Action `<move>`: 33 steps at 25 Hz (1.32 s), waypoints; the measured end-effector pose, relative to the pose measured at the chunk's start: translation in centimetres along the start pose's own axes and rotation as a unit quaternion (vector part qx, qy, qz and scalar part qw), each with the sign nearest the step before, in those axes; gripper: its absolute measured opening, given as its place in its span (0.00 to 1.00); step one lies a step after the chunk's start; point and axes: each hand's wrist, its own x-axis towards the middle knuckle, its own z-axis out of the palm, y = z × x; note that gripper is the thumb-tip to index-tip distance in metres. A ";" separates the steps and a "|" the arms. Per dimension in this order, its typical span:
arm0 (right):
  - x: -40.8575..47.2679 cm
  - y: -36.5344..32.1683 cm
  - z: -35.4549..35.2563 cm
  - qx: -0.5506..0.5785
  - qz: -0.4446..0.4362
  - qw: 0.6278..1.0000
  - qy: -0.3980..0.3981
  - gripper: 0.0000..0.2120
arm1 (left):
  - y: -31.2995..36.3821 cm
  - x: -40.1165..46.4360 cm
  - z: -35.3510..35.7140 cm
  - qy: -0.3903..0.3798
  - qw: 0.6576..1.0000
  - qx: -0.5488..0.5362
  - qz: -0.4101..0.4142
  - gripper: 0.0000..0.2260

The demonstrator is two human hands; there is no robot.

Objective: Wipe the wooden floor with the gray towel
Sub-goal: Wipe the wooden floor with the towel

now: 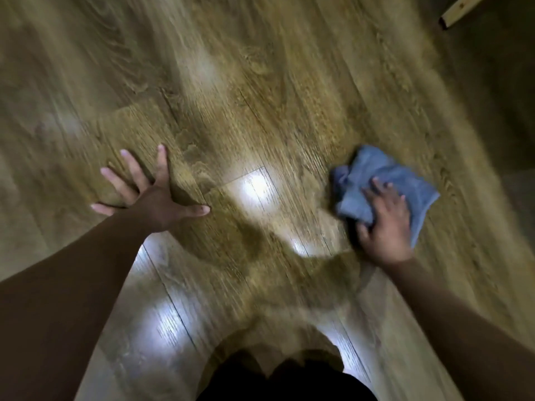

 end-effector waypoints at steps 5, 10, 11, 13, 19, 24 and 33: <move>11.4 -4.1 -0.7 0.038 0.238 0.968 0.068 0.34 | 0.3 -0.3 -0.3 -0.004 1.000 -0.016 -0.001 0.64; 10.4 -16.5 3.1 0.028 0.061 0.997 0.036 0.36 | 0.0 -0.3 -0.2 0.001 1.000 -0.022 0.010 0.65; 8.7 -18.1 3.6 0.018 0.015 0.999 0.028 0.37 | 0.0 -0.2 -0.1 0.001 1.000 -0.025 0.012 0.66; 4.9 -19.9 4.5 0.018 -0.046 0.999 0.009 0.37 | -0.1 -0.1 0.1 0.003 1.000 -0.025 0.015 0.66; -0.8 -17.7 3.9 0.012 -0.144 0.984 -0.107 0.33 | 0.0 -0.5 -0.6 -0.017 0.999 -0.031 0.016 0.66; 7.1 -13.7 1.6 0.010 -0.049 0.995 -0.082 0.34 | 0.4 -0.1 -0.9 -0.039 0.998 -0.048 -0.002 0.67; 12.9 -18.2 1.0 0.080 0.157 0.983 -0.047 0.35 | 0.2 0.5 -0.5 -0.037 0.999 -0.028 -0.026 0.69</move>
